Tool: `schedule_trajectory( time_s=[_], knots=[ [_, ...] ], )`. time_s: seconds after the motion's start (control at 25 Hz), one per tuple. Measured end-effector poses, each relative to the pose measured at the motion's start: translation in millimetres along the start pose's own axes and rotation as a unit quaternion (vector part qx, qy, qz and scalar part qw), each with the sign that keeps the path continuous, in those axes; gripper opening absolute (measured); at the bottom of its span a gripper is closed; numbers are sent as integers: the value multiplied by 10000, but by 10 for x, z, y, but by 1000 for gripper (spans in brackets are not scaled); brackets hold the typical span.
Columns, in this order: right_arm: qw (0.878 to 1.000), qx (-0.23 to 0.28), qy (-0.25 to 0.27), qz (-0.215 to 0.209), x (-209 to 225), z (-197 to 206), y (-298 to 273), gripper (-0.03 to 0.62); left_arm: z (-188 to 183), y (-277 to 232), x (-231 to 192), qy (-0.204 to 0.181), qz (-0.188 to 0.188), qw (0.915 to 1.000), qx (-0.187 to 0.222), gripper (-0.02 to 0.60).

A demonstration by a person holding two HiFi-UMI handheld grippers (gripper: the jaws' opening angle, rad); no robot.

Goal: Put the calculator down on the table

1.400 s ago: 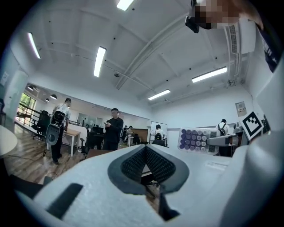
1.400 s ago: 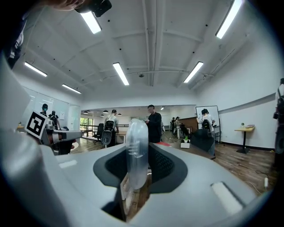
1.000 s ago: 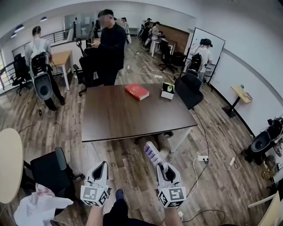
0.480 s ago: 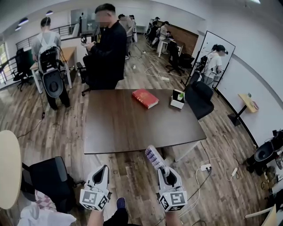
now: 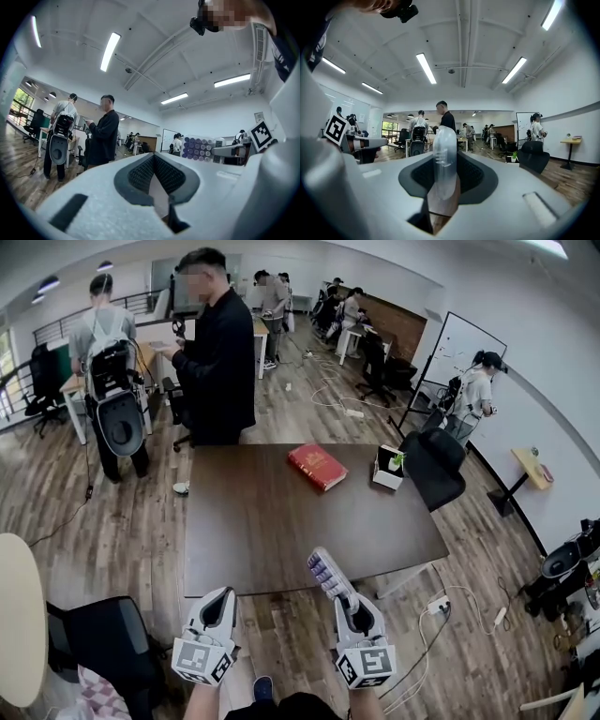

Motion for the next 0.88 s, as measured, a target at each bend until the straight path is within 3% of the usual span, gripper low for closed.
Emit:
schedule_trajectory(
  time_s=[0.52,0.88],
  knots=[
    [9999,46,-92,65,528,-103,-949,118,-115,-1043,-391,-183,14,9998,-12,-5],
    [9993,142,-33,-349,1064,-218,-1928,117,-253,-1960,-645,-289,-343,9988,198,-5]
  ],
)
Point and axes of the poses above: the fingertips, and each gripper's own axes: y backward along the fingers, x to its right, z out of its underside, the point moved 6 cm from there along y, backward along the fingers, and after that the axes turned 3 degrees about -x, right-handed, at the moved point
